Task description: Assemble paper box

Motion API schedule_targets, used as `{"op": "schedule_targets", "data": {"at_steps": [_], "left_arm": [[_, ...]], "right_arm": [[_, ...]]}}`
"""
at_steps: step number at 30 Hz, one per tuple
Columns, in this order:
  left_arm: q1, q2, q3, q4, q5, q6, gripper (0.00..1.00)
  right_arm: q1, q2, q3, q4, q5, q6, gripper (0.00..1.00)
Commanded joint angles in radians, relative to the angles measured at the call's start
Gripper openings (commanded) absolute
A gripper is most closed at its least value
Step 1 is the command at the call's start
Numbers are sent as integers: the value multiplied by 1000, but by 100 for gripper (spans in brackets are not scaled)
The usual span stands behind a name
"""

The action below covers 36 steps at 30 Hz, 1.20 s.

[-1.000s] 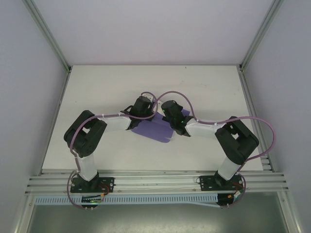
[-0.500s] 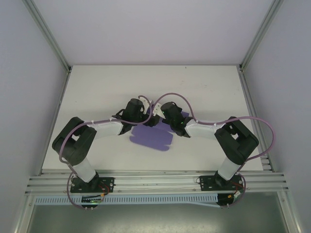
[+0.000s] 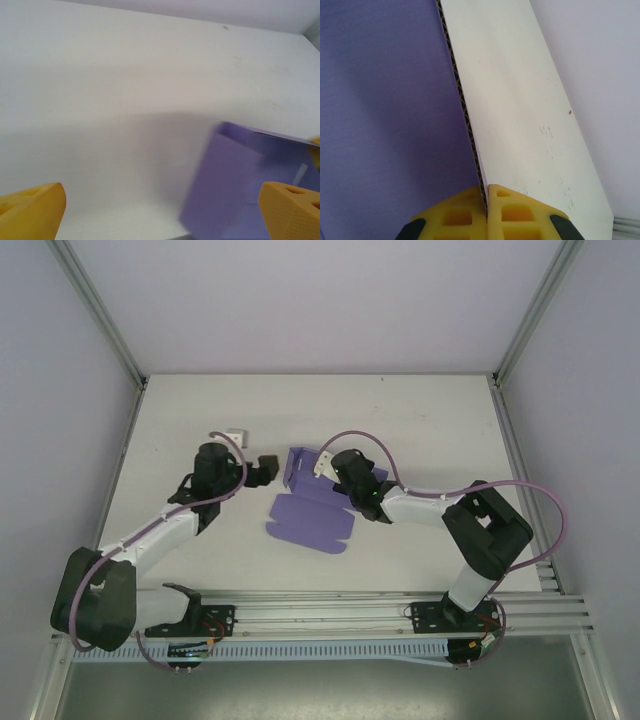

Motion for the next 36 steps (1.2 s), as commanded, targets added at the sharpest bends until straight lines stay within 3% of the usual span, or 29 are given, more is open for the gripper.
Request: {"op": "schedule_targets", "data": {"at_steps": [1, 4, 8, 13, 23, 27, 29, 36], "left_arm": [[60, 74, -45, 80, 165, -62, 98], [75, 227, 32, 123, 325, -17, 83], [75, 384, 88, 264, 596, 63, 74], [72, 472, 109, 348, 758, 89, 70], [-27, 587, 220, 203, 543, 207, 49], [-64, 594, 230, 201, 386, 205, 49], [-79, 590, 243, 160, 321, 206, 57], [-80, 470, 98, 296, 417, 188, 60]], "right_arm": [[7, -18, -19, 6, -5, -8, 0], [10, -17, -17, 9, -13, -14, 0], [16, -14, -14, 16, -1, -30, 0], [25, -12, -7, 15, 2, -44, 0], [53, -8, -8, 39, 10, -63, 0], [79, -9, -16, 46, 29, -74, 0], [84, -3, -13, 46, 53, -77, 0], [86, 2, -35, 133, 104, -113, 0]]}}
